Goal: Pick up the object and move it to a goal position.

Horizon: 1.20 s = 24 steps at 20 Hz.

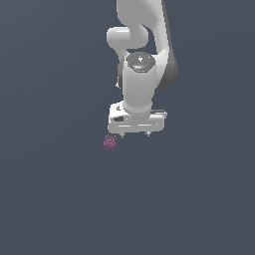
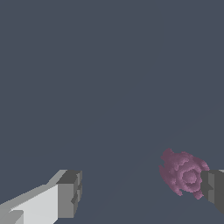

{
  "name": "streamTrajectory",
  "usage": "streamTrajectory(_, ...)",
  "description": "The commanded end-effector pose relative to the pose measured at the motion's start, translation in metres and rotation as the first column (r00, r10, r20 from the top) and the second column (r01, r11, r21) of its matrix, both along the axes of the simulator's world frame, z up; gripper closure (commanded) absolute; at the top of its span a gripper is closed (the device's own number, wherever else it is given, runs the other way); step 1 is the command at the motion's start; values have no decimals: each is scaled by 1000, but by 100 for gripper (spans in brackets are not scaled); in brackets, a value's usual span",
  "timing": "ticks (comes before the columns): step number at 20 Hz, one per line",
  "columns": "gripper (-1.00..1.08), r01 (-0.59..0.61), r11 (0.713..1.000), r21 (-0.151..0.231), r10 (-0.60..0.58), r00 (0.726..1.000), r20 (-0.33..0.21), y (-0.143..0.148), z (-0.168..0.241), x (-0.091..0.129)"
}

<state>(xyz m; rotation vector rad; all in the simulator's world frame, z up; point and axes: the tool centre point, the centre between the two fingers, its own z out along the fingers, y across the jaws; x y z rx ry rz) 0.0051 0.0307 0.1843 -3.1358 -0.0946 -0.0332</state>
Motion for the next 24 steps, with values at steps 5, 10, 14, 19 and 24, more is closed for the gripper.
streamTrajectory(5, -92, -1, 1000, -8, 1, 1000, 16, -8, 9, 4)
streamTrajectory(10, -92, -1, 1000, -24, 2, 999, 44, -24, 26, 11)
streamTrajectory(14, -92, 0, 1000, -22, 0, 999, 41, -23, 23, 11)
streamTrajectory(19, -92, 26, 1000, -18, -25, 999, 34, -35, 8, 5)
streamTrajectory(24, -92, 80, 997, -11, -80, 997, 18, -60, -23, -9)
